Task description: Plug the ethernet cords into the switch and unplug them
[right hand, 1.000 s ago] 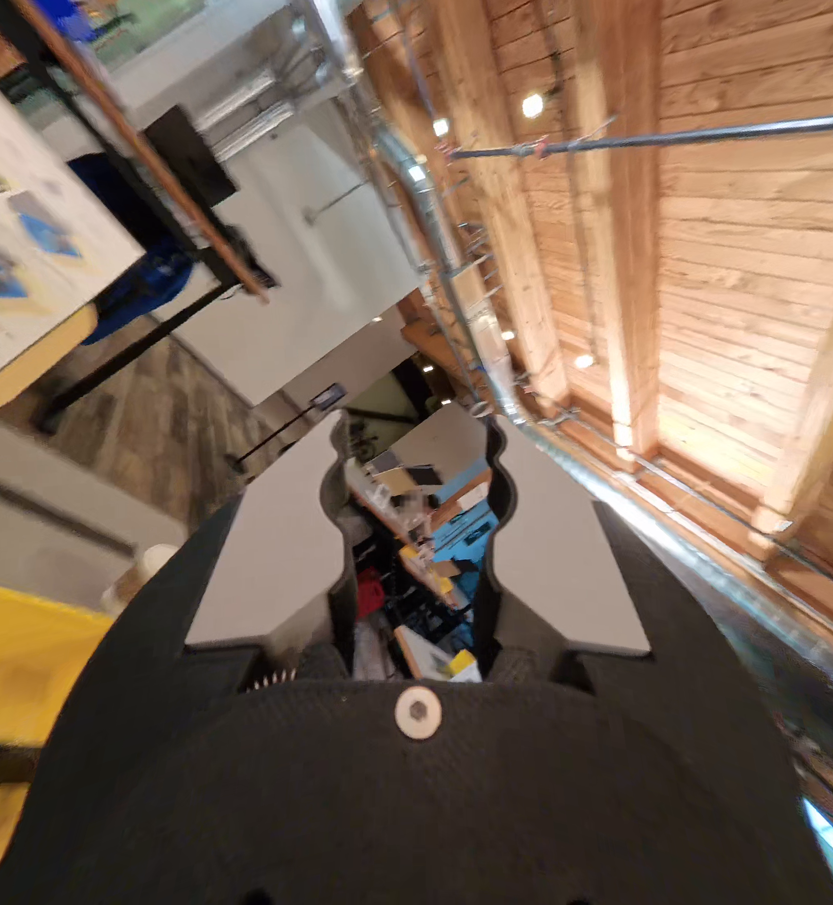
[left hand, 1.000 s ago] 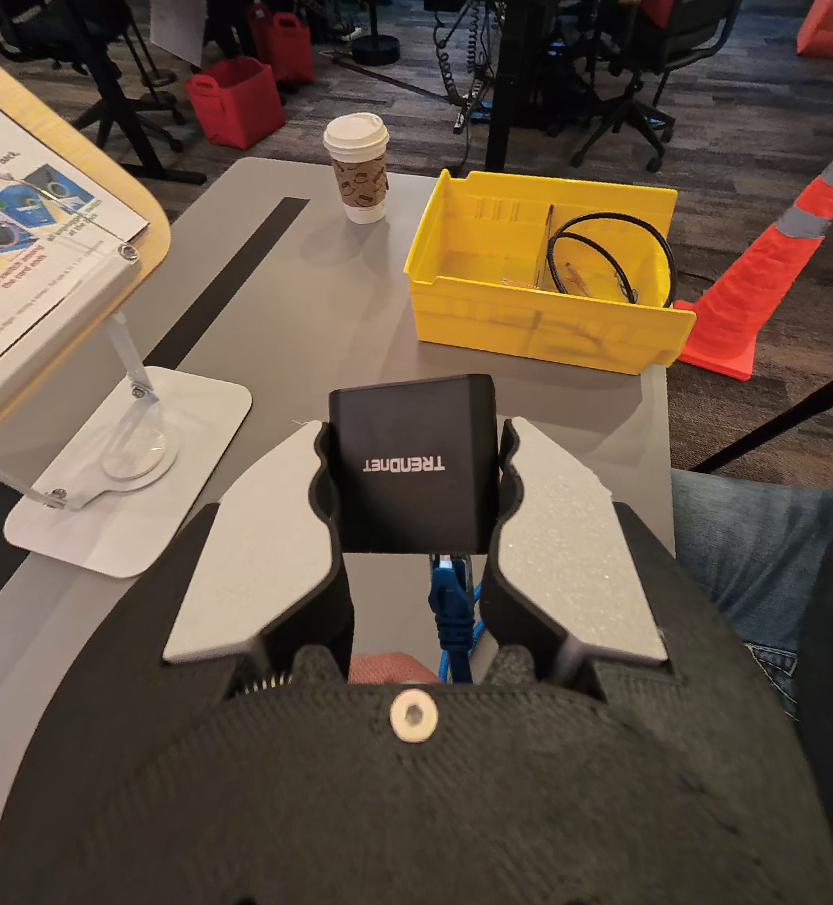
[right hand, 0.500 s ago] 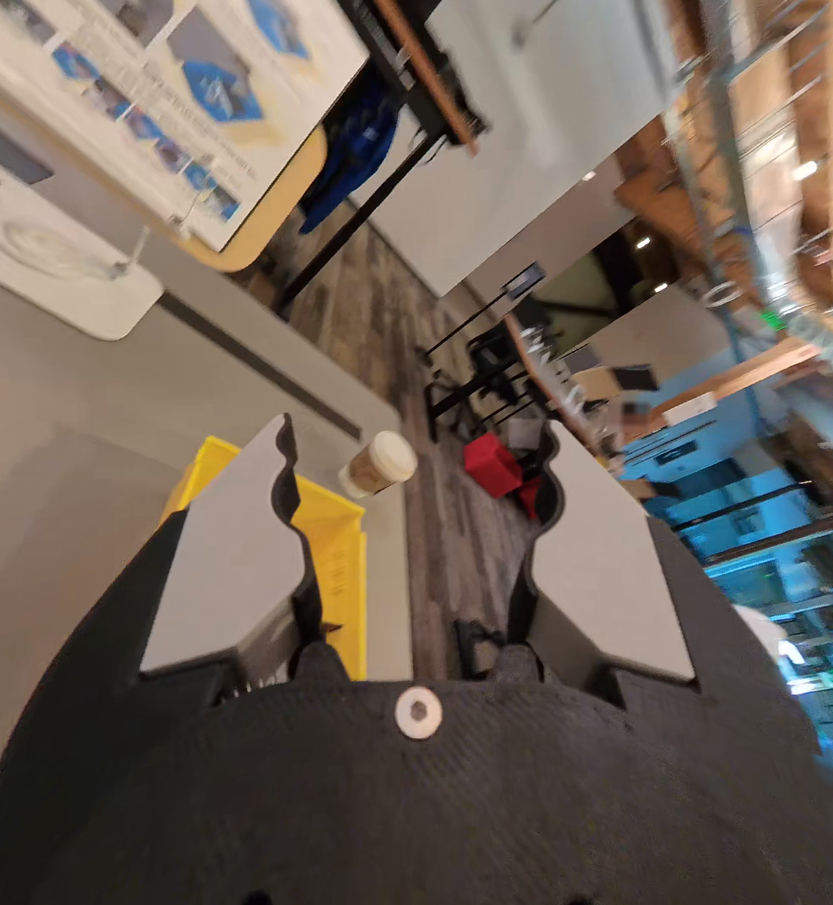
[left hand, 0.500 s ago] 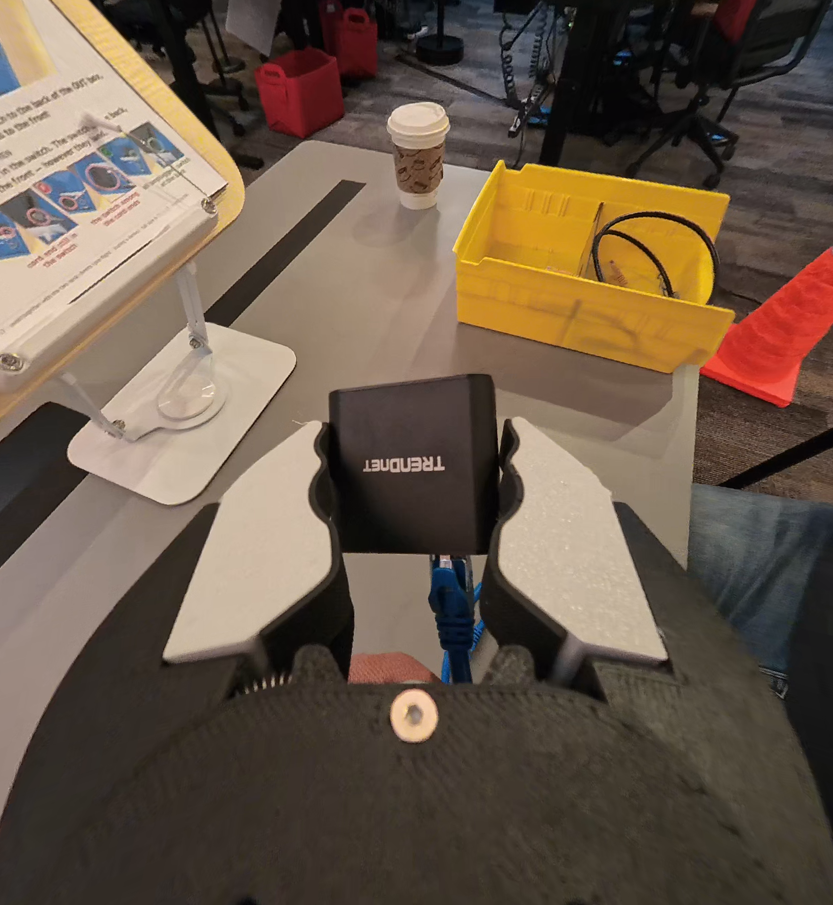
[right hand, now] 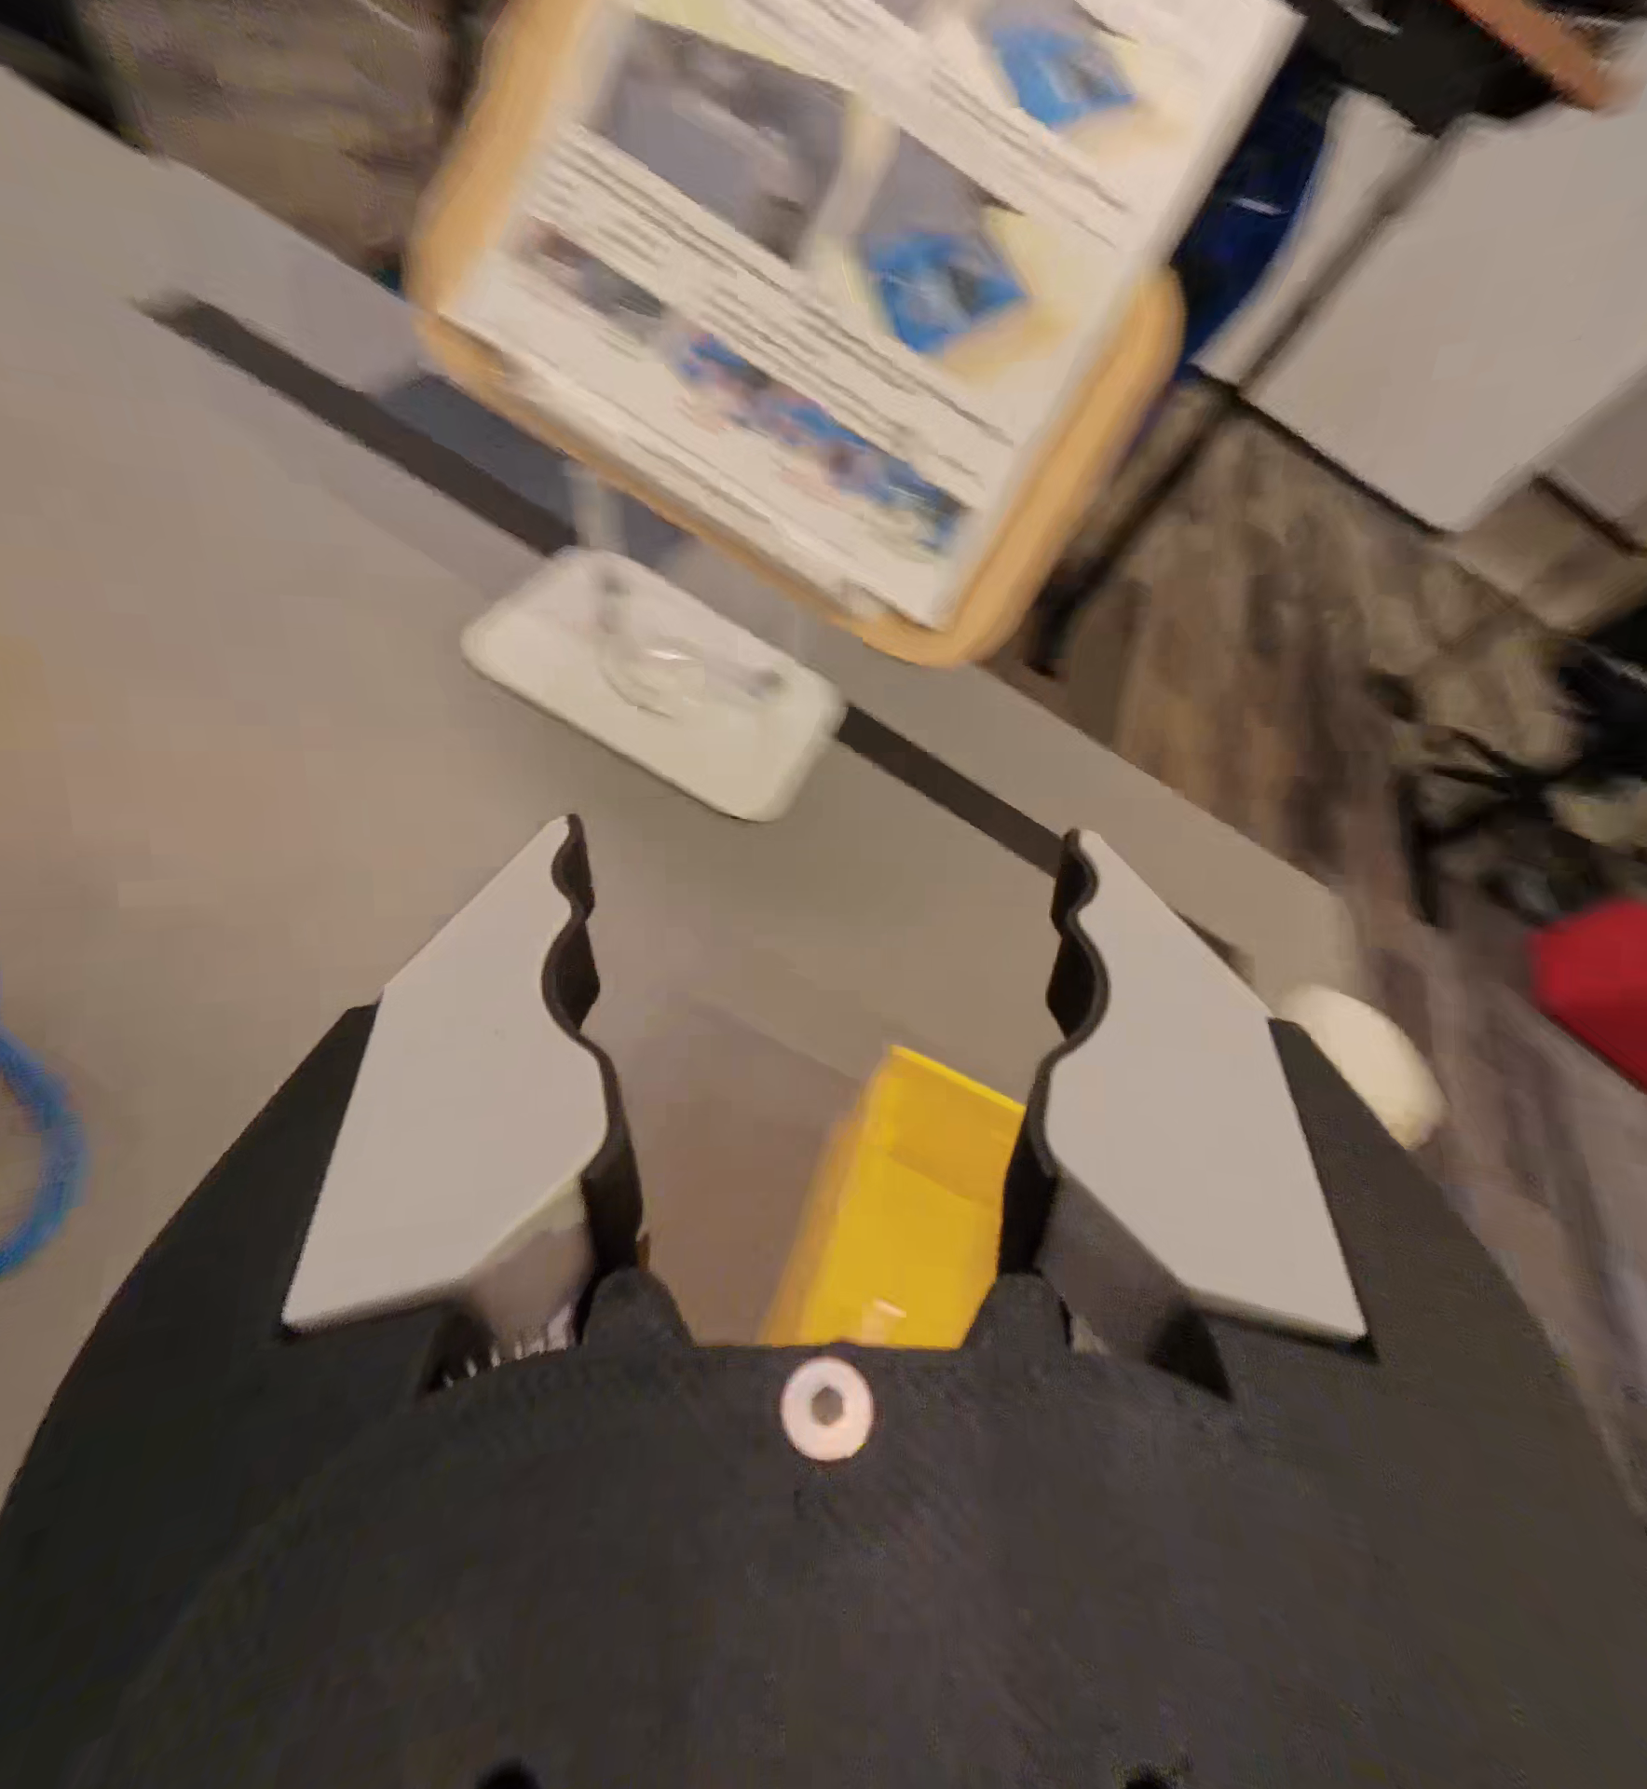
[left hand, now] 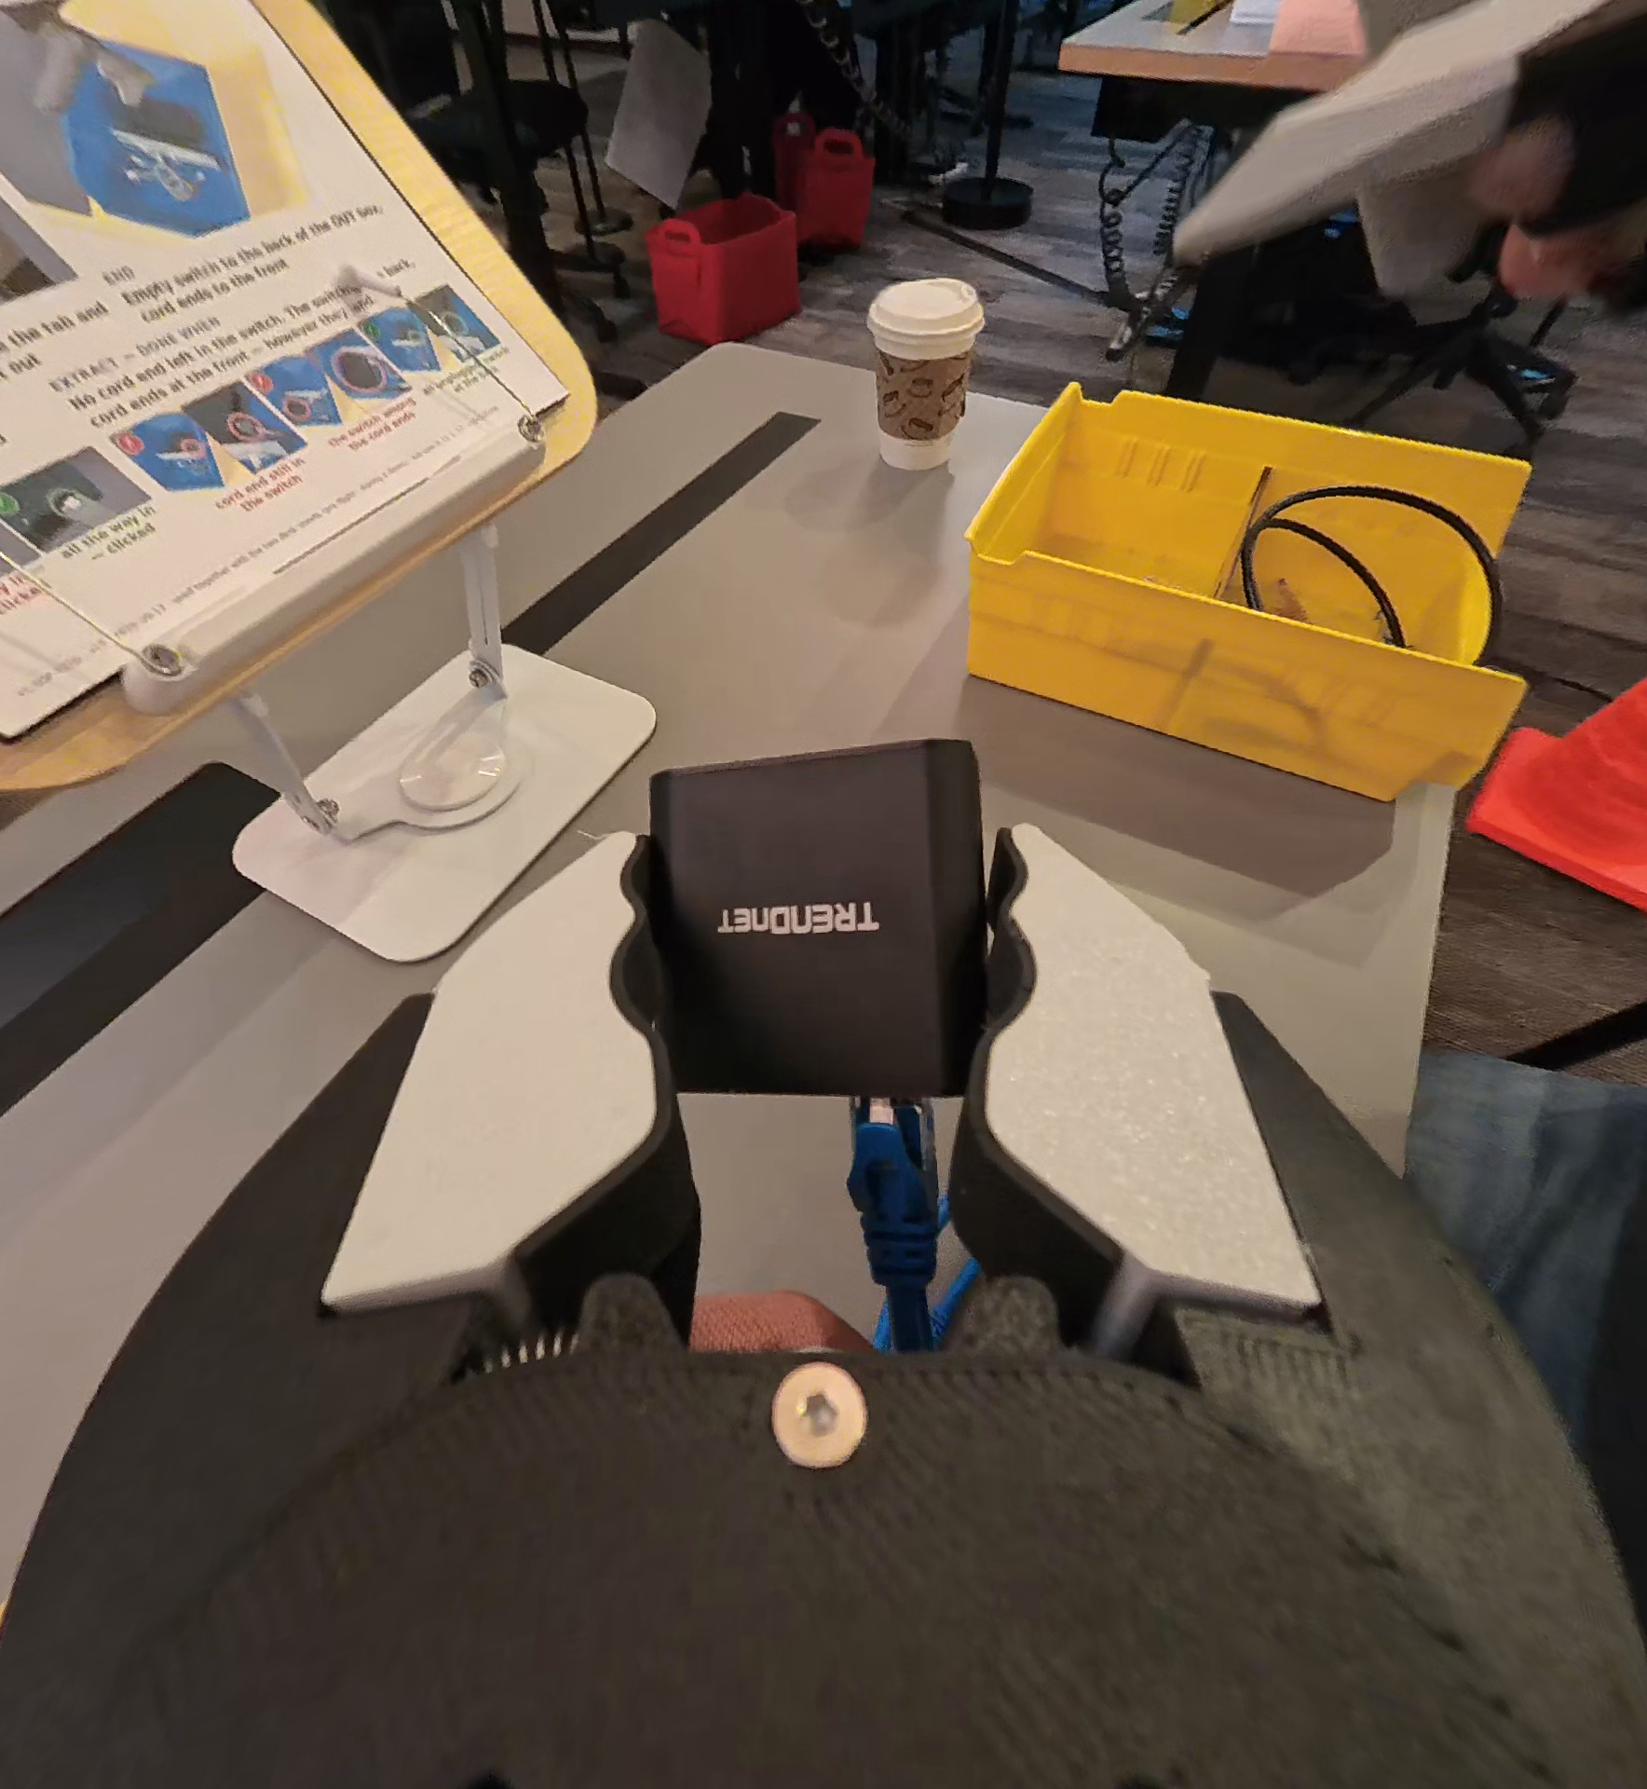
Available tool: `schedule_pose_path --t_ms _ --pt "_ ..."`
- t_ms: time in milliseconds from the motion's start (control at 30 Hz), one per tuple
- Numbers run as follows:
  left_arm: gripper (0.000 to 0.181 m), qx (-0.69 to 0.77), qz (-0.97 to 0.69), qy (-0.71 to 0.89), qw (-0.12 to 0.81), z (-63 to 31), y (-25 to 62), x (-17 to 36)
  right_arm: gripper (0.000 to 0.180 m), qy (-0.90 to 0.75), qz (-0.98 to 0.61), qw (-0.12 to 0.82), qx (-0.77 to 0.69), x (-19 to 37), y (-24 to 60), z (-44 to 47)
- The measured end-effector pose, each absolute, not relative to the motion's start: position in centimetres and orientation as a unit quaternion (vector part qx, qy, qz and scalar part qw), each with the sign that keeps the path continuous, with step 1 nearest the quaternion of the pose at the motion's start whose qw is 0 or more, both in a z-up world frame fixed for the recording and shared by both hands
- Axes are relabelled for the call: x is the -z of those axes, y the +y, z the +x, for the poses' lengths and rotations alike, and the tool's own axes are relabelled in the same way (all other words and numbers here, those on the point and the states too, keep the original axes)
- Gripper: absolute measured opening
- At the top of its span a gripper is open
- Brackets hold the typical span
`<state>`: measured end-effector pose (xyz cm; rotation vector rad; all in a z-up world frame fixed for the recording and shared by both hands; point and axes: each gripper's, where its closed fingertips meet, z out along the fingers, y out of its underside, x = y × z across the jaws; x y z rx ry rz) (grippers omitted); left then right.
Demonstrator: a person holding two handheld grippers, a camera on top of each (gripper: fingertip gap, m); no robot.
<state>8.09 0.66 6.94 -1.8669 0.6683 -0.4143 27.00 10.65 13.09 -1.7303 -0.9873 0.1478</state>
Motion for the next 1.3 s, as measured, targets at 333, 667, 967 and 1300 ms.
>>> schedule_pose_path --t_ms 333,667,967,1300 --pt "0.065 0.049 -0.735 0.310 0.601 11.9 0.0 -7.7 0.078 -0.429 -0.671 0.366 -0.481 -9.1 -1.1 11.7" --pt "0.066 -0.020 -0.713 0.413 0.567 13.6 -0.7 -6.0 0.023 -0.490 -0.657 0.284 -0.497 -6.3 -2.1 11.4" --pt "0.055 0.159 -0.730 0.468 0.472 13.8 -2.8 -6.5 0.023 -0.742 -0.549 0.166 -0.348 -4.6 -4.6 14.3" --pt "0.025 0.240 -0.745 0.462 0.417 14.9 -3.9 -3.5 0.023 -0.818 -0.507 0.125 -0.242 -2.6 -4.4 14.7"
